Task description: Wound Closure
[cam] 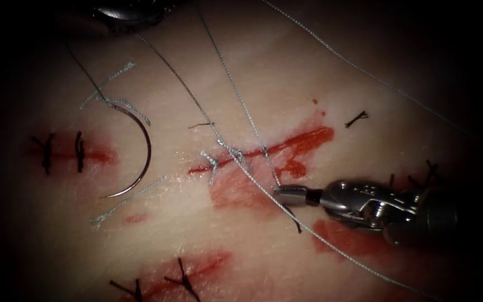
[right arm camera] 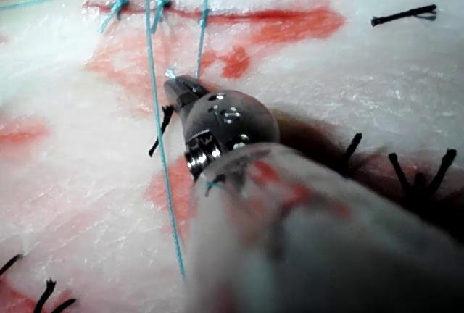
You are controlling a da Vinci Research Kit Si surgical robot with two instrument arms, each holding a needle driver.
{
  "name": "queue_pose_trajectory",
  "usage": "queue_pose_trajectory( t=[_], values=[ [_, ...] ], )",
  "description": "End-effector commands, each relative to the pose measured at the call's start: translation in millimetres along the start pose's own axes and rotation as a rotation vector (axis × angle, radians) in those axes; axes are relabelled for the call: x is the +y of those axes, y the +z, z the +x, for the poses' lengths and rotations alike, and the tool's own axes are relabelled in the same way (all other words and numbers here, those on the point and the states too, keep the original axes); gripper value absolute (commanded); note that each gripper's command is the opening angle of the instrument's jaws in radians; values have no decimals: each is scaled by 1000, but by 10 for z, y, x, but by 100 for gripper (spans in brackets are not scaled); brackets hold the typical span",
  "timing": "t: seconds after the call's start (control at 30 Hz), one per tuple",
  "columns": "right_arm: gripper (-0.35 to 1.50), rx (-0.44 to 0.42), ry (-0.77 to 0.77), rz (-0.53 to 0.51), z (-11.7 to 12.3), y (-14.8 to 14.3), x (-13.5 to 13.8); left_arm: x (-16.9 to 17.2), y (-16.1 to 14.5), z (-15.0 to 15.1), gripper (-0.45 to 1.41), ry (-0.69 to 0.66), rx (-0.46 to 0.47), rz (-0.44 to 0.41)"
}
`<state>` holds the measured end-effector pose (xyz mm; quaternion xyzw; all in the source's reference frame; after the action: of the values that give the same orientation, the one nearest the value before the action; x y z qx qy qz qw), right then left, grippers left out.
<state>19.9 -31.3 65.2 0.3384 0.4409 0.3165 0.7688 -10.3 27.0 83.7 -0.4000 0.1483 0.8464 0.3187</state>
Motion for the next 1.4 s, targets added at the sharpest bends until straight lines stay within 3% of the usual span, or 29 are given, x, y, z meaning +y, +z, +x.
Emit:
queue_pose_trajectory(
  t=[0.03,0.5,0.7,0.77,0.8,0.83,0.9,0.93,0.97,1.0,1.17,1.3,1.33,1.37,1.4],
  values=[
    [-35,-8,-2,-3,-3,8,-2,2,7,-1,-45,-3,2,4],
    [-35,-13,4,-14,-5,5,-2,2,7,-1,-45,-39,7,0],
    [-35,18,22,-7,10,5,-1,19,-1,3,-45,-138,83,-91],
    [-35,76,-16,-23,25,7,0,36,-9,14,-45,-203,120,-129],
    [7,147,-89,17,39,7,1,55,-19,31,-45,-258,150,-172],
    [7,147,-89,17,39,7,1,55,-19,31,-45,-258,150,-172],
    [61,230,-104,31,49,5,2,73,-30,48,-45,-299,185,-201],
    [96,274,-137,18,54,3,2,82,-35,56,-45,-314,205,-214],
    [113,298,-165,3,58,3,2,93,-41,68,-45,-331,225,-229],
    [118,311,-172,-14,69,-2,2,110,-48,85,-45,-350,256,-247],
    [116,322,-217,-39,94,-18,-1,138,-60,117,-45,-368,325,-298],
    [88,354,-181,-117,128,-40,-6,148,-67,135,-45,-396,389,-336],
    [66,362,-172,-134,136,-44,-7,149,-69,137,-45,-410,406,-347],
    [2,377,-78,-137,146,-48,-9,148,-70,140,-45,-431,434,-360],
    [-35,392,-1,-143,152,-49,-9,148,-71,143,-45,-446,456,-370]
  ],
)
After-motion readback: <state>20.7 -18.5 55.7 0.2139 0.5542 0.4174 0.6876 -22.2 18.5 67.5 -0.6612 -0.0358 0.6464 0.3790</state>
